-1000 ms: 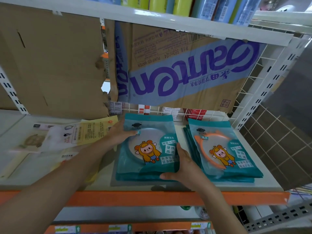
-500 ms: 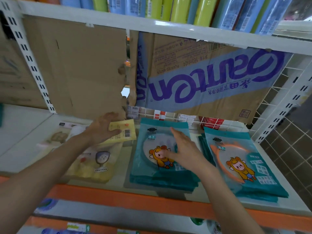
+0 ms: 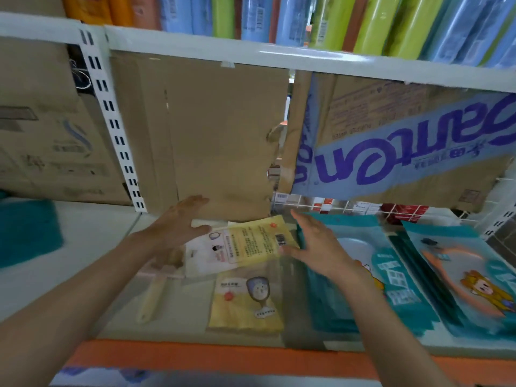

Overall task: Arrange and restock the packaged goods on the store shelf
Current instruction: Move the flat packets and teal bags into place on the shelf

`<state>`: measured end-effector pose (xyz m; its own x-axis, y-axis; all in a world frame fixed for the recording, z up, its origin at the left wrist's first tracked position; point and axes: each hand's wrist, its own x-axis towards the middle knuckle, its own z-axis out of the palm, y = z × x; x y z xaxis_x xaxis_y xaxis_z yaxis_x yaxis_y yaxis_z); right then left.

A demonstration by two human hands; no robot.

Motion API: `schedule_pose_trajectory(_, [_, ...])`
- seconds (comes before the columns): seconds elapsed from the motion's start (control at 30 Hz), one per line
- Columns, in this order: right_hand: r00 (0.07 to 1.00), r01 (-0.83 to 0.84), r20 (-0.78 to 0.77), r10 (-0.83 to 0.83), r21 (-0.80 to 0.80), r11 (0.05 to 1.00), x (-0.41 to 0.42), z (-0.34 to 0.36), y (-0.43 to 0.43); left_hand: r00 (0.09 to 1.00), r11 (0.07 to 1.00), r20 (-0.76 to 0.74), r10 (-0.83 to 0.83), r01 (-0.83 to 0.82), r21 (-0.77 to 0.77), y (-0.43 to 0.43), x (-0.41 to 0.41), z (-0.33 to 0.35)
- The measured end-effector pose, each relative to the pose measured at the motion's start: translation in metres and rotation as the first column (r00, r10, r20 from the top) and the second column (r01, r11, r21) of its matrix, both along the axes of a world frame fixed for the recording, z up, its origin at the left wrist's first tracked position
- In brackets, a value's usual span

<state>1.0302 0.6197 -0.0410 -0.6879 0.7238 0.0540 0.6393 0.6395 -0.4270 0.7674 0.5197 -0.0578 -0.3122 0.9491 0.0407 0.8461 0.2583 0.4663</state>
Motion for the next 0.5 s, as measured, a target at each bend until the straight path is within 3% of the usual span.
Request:
schedule_pose_trajectory(0.23, [0.977, -0.065, 0.210, 0.040, 0.111, 0.992, -0.048, -0.026, -0.018, 0.997, 0.996, 0.029, -0.068, 0.069, -0.048, -0.014, -0.040, -0.011])
schedule_pose_trajectory(0.37, [0.955, -0.178, 0.258, 0.146, 0.105, 0.978, -0.067, -0.037, -0.028, 0.995, 0.998, 0.078, -0.054, 0.057, -0.036, -0.019, -0.052, -0.018])
schedule_pose_trajectory(0.5, [0.965, -0.208, 0.199, 0.171, 0.183, 0.961, -0.071, -0.044, -0.028, 0.992, 0.997, 0.113, -0.064, 0.067, -0.027, -0.026, -0.059, -0.019])
